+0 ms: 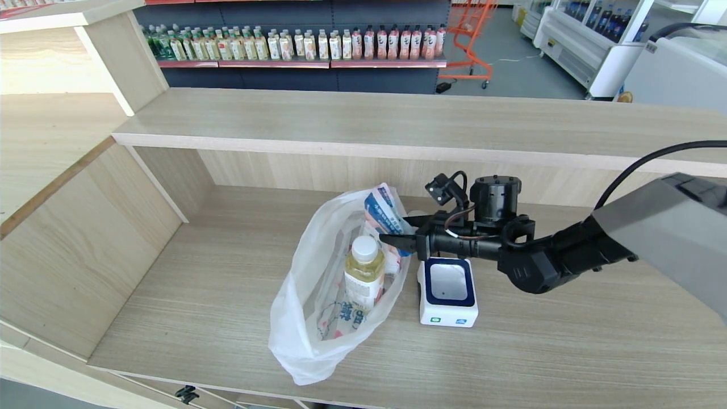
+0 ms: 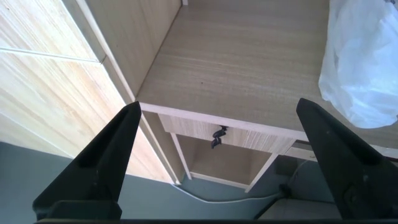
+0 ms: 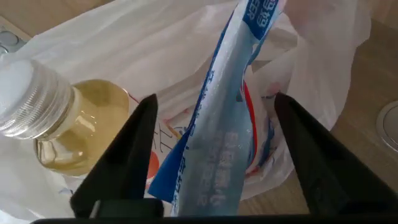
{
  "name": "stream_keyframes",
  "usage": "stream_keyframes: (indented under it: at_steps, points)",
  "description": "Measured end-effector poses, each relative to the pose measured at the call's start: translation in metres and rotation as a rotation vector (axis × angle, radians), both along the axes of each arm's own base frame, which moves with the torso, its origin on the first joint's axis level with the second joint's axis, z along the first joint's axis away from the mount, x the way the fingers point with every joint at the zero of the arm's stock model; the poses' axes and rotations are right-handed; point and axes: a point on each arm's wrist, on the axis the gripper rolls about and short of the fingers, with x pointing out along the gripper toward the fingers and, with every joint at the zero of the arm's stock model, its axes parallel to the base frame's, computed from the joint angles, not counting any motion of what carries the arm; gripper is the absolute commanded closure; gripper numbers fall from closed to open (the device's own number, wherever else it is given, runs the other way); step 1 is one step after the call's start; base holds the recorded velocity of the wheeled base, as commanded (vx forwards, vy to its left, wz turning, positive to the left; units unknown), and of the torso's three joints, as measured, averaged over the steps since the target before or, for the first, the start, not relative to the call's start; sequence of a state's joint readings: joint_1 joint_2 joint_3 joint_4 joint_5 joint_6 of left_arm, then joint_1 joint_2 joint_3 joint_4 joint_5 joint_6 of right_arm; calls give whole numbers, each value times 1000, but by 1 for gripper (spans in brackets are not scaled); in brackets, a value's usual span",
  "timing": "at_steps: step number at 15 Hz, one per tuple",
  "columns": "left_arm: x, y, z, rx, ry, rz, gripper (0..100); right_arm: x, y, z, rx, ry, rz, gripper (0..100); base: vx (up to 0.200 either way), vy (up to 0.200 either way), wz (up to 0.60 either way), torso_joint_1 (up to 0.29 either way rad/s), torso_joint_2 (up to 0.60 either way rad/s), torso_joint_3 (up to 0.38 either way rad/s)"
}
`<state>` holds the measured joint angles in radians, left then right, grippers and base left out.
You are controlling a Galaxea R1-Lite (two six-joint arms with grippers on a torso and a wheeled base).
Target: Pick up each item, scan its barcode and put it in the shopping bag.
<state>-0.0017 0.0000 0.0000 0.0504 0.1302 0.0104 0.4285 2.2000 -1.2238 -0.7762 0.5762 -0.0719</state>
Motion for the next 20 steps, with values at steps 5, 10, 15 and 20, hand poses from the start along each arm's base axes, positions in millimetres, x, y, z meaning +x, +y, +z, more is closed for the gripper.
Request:
stream_keyframes:
  at_steps: [5, 10, 15, 20]
  points:
    - [0, 0, 0, 0, 0, 0, 0, -25, -12, 52, 172, 112, -30, 0, 0, 0, 0, 0, 0, 0]
    - [0, 0, 0, 0, 0, 0, 0, -112, -89, 95, 207, 117, -143, 0, 0, 0, 0, 0, 0, 0]
    - [0, 0, 0, 0, 0, 0, 0, -246, -181, 63, 76, 88, -602, 0, 0, 0, 0, 0, 0, 0]
    - [0, 0, 0, 0, 0, 0, 0, -355, -190, 6, 12, 15, -929, 0, 0, 0, 0, 0, 0, 0]
